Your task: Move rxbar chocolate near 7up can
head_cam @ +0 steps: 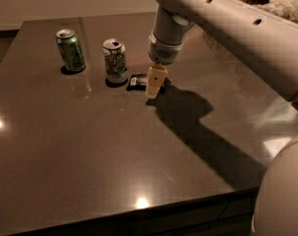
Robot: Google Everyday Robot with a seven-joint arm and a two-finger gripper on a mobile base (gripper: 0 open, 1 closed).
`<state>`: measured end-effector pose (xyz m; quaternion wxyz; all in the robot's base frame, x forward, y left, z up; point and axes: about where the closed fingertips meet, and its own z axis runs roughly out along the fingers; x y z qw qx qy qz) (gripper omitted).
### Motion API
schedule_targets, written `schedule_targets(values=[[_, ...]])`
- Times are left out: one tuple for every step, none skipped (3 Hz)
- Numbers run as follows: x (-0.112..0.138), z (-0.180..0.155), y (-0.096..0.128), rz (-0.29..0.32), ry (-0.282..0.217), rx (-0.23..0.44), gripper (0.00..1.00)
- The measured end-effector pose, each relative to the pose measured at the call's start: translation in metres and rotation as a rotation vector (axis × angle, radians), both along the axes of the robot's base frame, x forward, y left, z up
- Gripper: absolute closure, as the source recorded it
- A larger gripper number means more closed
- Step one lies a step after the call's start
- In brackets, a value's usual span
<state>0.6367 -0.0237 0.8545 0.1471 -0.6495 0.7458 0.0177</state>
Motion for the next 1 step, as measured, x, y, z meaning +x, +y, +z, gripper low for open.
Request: schedule_targets(values=[[0.0000,-0.0002,0.0001,0.000,0.000,0.000,0.00]])
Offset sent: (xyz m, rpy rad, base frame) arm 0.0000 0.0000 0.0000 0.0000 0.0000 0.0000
